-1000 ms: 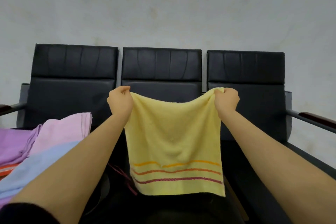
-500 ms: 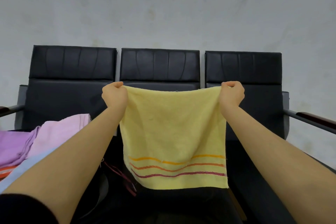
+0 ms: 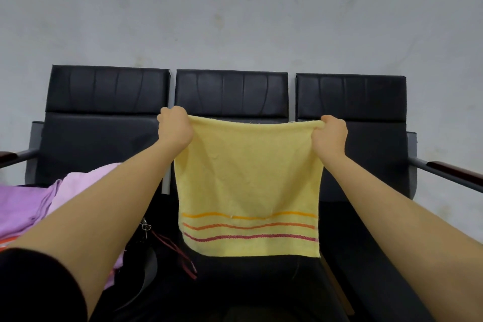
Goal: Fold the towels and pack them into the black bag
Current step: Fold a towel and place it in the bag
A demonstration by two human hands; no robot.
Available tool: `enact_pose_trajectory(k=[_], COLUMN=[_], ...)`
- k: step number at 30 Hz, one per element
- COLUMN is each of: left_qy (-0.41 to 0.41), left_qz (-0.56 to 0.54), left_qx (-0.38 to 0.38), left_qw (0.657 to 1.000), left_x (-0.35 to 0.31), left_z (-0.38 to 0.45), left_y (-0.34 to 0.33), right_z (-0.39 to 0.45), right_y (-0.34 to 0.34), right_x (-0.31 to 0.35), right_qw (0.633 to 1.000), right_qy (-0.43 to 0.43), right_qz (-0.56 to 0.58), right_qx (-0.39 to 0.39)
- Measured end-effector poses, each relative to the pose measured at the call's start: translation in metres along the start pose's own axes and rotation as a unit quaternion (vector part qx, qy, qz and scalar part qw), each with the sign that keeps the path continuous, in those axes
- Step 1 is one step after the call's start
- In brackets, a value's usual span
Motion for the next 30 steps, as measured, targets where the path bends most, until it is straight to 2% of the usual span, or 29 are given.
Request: enact_pose_trajectory(k=[6, 10, 13, 19, 30], left_qy=[-0.001, -0.007, -0.010, -0.033, -0.024], left_qz=[0.083, 0.149, 0.181, 0.204, 0.123], left_qx=[-0.023, -0.055, -0.064, -0.070, -0.061], left_qw=[0.996, 0.987, 0.981, 0.976, 0.990], left_x=[0.008, 0.007, 0.008, 0.011, 0.023], left_z=[-0.002, -0.001, 0.002, -0.002, -0.002], left_y=[-0.003, 0.000, 0.000, -0.001, -0.008], right_z=[-0.004, -0.006, -0.005, -0.007, -0.007], right_y=[0.001, 0.006, 0.001, -0.002, -0.003], right_x=[0.008, 0.011, 0.010, 0.009, 0.001], right_qw=[0.986, 0.969, 0.960, 0.963, 0.987], right_qy=[0.082, 0.093, 0.108, 0.114, 0.083], right_qz=[-0.145, -0.215, -0.248, -0.235, -0.139], right_qx=[-0.030, -0.084, -0.073, -0.062, -0.020])
Point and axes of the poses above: each hand's wrist, its own z-axis towards the middle knuckle, its own y-axis out of the back of the hand, x = y × z, the point moved 6 cm from there along z, towards the middle knuckle, and after that the axes turned 9 degrees about z, right-handed, at the moved point
